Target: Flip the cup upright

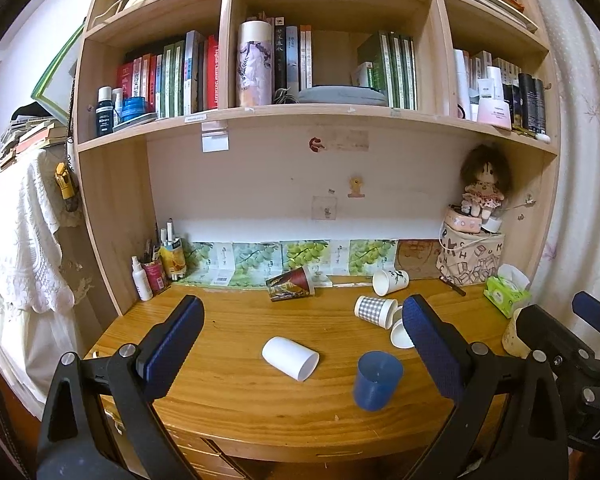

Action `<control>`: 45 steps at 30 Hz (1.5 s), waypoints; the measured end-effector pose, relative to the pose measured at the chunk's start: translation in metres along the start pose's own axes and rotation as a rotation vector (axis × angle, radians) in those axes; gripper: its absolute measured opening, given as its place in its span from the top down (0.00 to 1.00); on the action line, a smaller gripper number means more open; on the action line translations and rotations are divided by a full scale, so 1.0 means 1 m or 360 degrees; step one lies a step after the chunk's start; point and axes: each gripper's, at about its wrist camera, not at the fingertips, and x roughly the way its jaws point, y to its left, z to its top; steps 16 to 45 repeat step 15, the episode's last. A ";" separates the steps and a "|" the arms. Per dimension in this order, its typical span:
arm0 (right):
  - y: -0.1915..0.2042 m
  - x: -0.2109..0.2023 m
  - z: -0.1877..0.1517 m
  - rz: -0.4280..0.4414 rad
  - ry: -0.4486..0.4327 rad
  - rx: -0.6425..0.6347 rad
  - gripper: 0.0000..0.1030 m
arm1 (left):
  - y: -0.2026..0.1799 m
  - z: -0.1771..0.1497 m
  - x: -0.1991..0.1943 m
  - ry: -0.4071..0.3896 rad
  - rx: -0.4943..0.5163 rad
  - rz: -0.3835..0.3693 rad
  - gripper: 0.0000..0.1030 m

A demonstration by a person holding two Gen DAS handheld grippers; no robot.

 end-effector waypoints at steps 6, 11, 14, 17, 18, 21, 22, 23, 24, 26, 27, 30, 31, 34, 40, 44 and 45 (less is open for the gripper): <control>0.000 0.000 -0.001 0.0001 0.0004 0.0002 0.01 | -0.002 -0.001 0.001 0.0008 0.0004 0.0001 0.03; -0.001 0.001 -0.003 0.0010 0.0019 0.0003 0.01 | -0.002 -0.001 0.001 0.0013 0.0007 0.0004 0.03; -0.002 0.002 -0.004 0.0018 0.0033 0.0004 0.01 | -0.002 -0.001 0.001 0.0011 0.0007 0.0009 0.03; -0.003 0.002 -0.004 0.0023 0.0035 0.0004 0.01 | -0.002 -0.001 0.001 0.0012 0.0008 0.0009 0.03; -0.003 0.002 -0.004 0.0023 0.0035 0.0004 0.01 | -0.002 -0.001 0.001 0.0012 0.0008 0.0009 0.03; -0.003 0.002 -0.004 0.0023 0.0035 0.0004 0.01 | -0.002 -0.001 0.001 0.0012 0.0008 0.0009 0.03; -0.003 0.002 -0.004 0.0023 0.0035 0.0004 0.01 | -0.002 -0.001 0.001 0.0012 0.0008 0.0009 0.03; -0.003 0.002 -0.004 0.0023 0.0035 0.0004 0.01 | -0.002 -0.001 0.001 0.0012 0.0008 0.0009 0.03; -0.003 0.002 -0.004 0.0023 0.0035 0.0004 0.01 | -0.002 -0.001 0.001 0.0012 0.0008 0.0009 0.03; -0.003 0.002 -0.004 0.0023 0.0035 0.0004 0.01 | -0.002 -0.001 0.001 0.0012 0.0008 0.0009 0.03; -0.003 0.002 -0.004 0.0023 0.0035 0.0004 0.01 | -0.002 -0.001 0.001 0.0012 0.0008 0.0009 0.03; -0.003 0.002 -0.004 0.0023 0.0035 0.0004 0.01 | -0.002 -0.001 0.001 0.0012 0.0008 0.0009 0.03; -0.003 0.002 -0.004 0.0023 0.0035 0.0004 0.01 | -0.002 -0.001 0.001 0.0012 0.0008 0.0009 0.03; -0.003 0.002 -0.004 0.0023 0.0035 0.0004 0.01 | -0.002 -0.001 0.001 0.0012 0.0008 0.0009 0.03; -0.003 0.002 -0.004 0.0023 0.0035 0.0004 0.01 | -0.002 -0.001 0.001 0.0012 0.0008 0.0009 0.03; -0.003 0.002 -0.004 0.0023 0.0035 0.0004 0.01 | -0.002 -0.001 0.001 0.0012 0.0008 0.0009 0.03; -0.003 0.002 -0.004 0.0023 0.0035 0.0004 0.01 | -0.002 -0.001 0.001 0.0012 0.0008 0.0009 0.03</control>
